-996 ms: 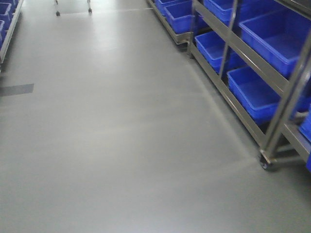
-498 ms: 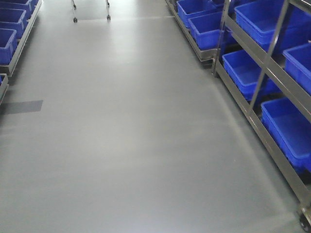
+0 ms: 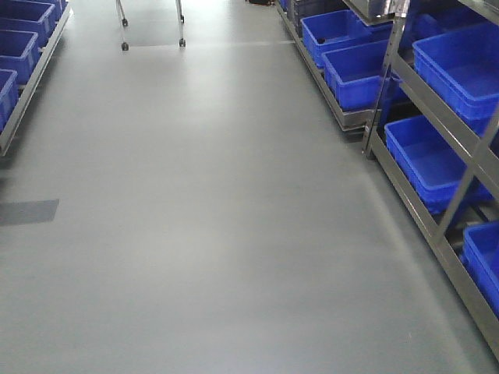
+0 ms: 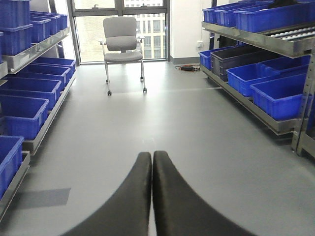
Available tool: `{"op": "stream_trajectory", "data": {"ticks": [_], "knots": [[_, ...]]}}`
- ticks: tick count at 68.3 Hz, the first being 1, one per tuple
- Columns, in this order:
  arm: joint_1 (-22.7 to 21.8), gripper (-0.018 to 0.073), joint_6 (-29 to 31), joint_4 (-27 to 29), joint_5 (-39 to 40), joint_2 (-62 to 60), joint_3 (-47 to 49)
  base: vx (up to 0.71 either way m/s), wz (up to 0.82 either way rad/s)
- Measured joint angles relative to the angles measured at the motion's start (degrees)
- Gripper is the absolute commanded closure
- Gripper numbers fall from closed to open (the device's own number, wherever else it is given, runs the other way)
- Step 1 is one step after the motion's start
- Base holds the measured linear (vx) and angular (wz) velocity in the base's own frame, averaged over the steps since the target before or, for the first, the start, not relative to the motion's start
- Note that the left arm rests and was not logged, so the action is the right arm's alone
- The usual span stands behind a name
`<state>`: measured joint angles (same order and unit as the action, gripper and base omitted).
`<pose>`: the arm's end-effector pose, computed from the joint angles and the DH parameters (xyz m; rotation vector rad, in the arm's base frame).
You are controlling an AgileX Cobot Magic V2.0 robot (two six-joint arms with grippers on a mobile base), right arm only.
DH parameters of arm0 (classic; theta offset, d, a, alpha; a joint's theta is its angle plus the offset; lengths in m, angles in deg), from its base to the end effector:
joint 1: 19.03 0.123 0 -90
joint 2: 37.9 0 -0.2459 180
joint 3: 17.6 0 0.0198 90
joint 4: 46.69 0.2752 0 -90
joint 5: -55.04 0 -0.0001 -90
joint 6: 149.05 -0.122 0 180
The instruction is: Pour parts from conveyor to right shelf
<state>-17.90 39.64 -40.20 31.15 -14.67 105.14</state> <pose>0.1601 0.0088 0.2549 -0.0940 1.8168 0.0216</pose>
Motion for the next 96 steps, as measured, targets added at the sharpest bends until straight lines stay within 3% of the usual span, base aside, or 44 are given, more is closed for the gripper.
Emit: {"op": "stream_trajectory", "data": {"ticks": [57,96], "knots": [[0.0,0.0565,0.0,0.0,0.0,0.0,0.0,0.60,-0.06],[0.0,0.0565,0.0,0.0,0.0,0.0,0.0,0.44,0.48]]}}
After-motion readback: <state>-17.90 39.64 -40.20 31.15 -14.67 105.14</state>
